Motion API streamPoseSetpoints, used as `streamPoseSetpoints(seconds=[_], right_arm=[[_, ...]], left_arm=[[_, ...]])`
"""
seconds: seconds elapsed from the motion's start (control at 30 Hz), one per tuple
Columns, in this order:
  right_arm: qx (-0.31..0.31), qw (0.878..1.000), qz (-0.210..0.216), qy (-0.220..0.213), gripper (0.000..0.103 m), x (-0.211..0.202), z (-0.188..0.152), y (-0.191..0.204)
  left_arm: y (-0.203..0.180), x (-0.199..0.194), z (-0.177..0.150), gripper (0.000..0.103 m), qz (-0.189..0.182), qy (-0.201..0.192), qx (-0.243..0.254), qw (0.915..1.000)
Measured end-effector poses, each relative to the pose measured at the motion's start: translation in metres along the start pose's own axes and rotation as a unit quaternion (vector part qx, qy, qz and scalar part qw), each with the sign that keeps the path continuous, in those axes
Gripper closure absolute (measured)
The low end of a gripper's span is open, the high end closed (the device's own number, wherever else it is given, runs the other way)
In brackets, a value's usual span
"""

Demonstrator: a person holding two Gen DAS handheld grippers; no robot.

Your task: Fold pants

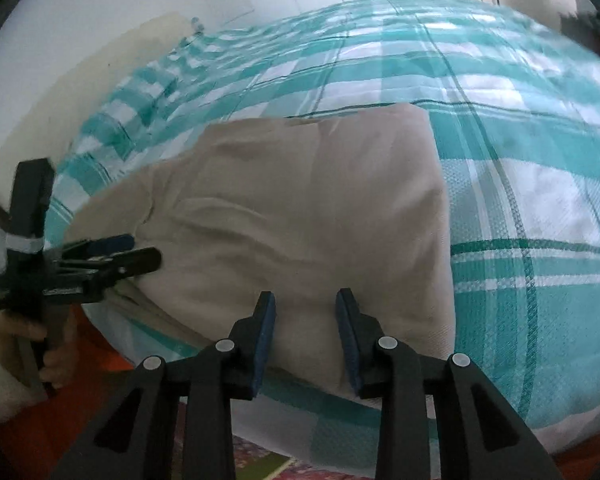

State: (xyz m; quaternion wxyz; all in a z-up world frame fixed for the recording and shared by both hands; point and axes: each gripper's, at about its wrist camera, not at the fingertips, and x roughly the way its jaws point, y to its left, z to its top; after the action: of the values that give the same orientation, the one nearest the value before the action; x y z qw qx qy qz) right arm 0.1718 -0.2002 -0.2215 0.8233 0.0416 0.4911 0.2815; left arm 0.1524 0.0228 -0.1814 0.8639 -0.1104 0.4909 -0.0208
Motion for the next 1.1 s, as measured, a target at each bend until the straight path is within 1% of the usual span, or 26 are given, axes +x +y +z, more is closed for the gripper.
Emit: streamPoseSetpoints(seconds=[0.03, 0.1, 0.17, 0.2, 0.27, 0.3, 0.33, 0.37, 0.43, 0.5, 0.53, 0.63, 0.67, 0.73, 0.8, 0.87, 0.9, 0.93, 0.97, 1.03, 1.07, 1.1], right_arm=[[0.003, 1.000, 0.003, 0.000, 0.070, 0.000, 0.001, -0.001], [0.006, 1.000, 0.006, 0.000, 0.070, 0.005, 0.001, -0.001], [0.003, 1.000, 0.002, 0.002, 0.070, 0.006, 0.002, 0.000], [-0.002, 1.000, -0.002, 0.002, 0.070, 0.006, 0.001, 0.002], [-0.012, 1.000, -0.008, -0.002, 0.070, 0.008, -0.001, 0.002], [-0.016, 1.000, -0.010, -0.004, 0.070, 0.009, -0.003, 0.003], [-0.017, 1.000, -0.012, -0.005, 0.070, 0.010, -0.004, 0.003], [-0.016, 1.000, -0.012, -0.005, 0.070, 0.011, -0.004, 0.003], [-0.009, 1.000, -0.017, 0.005, 0.070, 0.008, 0.000, 0.004], [0.009, 0.999, -0.022, 0.023, 0.070, 0.001, 0.013, 0.008], [0.015, 0.999, -0.017, 0.027, 0.070, -0.002, 0.021, 0.009], [0.017, 1.000, -0.007, 0.019, 0.069, -0.011, 0.056, 0.020], [0.011, 1.000, -0.009, 0.012, 0.067, -0.012, 0.068, 0.023], [-0.001, 1.000, -0.019, -0.001, 0.052, -0.007, 0.088, 0.027], [-0.001, 0.999, -0.032, -0.003, 0.052, 0.008, 0.096, 0.022], [0.011, 0.998, -0.048, 0.032, 0.052, 0.037, 0.091, 0.008], [0.019, 0.996, -0.056, 0.064, 0.057, 0.056, 0.083, -0.002], [0.017, 0.996, -0.059, 0.072, 0.060, 0.065, 0.075, -0.008], [0.005, 0.996, -0.063, 0.060, 0.060, 0.065, 0.071, -0.008], [-0.004, 0.995, -0.079, 0.053, 0.060, 0.051, 0.070, 0.002], [-0.003, 0.996, -0.075, 0.046, 0.060, 0.042, 0.070, 0.007], [-0.006, 0.998, -0.054, 0.031, 0.060, 0.027, 0.067, 0.015]], left_arm=[[-0.002, -0.003, 0.007, 0.006, 0.000, -0.009, 0.001, 1.0000], [-0.006, -0.001, 0.022, 0.006, 0.013, -0.021, 0.012, 0.9996], [-0.007, 0.012, 0.029, 0.006, 0.024, -0.015, 0.017, 0.9994], [-0.004, 0.028, 0.030, 0.006, 0.038, 0.002, 0.016, 0.9991], [0.002, 0.055, 0.019, 0.006, 0.060, 0.050, 0.011, 0.9969], [0.007, 0.064, 0.011, 0.006, 0.054, 0.054, 0.009, 0.9970], [0.006, 0.062, 0.007, 0.005, 0.053, 0.036, 0.017, 0.9978], [0.006, 0.060, 0.005, 0.005, 0.053, 0.027, 0.022, 0.9980], [0.008, 0.058, 0.004, 0.005, 0.048, 0.024, 0.020, 0.9984], [0.010, 0.059, 0.004, 0.005, 0.041, 0.025, 0.017, 0.9987], [0.010, 0.059, 0.004, 0.005, 0.041, 0.024, 0.019, 0.9987], [0.010, 0.059, 0.001, 0.005, 0.042, 0.014, 0.021, 0.9988], [0.010, 0.060, 0.002, 0.005, 0.043, 0.012, 0.021, 0.9988], [0.008, 0.060, 0.002, 0.005, 0.043, 0.012, 0.022, 0.9988], [0.008, 0.060, 0.003, 0.005, 0.043, 0.013, 0.022, 0.9988], [0.007, 0.061, 0.002, 0.005, 0.047, 0.016, 0.027, 0.9984], [0.006, 0.062, 0.002, 0.005, 0.051, 0.016, 0.033, 0.9980], [0.006, 0.062, 0.002, 0.005, 0.050, 0.014, 0.032, 0.9981], [0.007, 0.061, 0.002, 0.005, 0.047, 0.013, 0.029, 0.9984], [0.008, 0.061, 0.002, 0.005, 0.044, 0.012, 0.027, 0.9986], [0.008, 0.061, 0.002, 0.005, 0.045, 0.011, 0.027, 0.9986], [0.008, 0.062, 0.002, 0.004, 0.045, 0.010, 0.025, 0.9986]])
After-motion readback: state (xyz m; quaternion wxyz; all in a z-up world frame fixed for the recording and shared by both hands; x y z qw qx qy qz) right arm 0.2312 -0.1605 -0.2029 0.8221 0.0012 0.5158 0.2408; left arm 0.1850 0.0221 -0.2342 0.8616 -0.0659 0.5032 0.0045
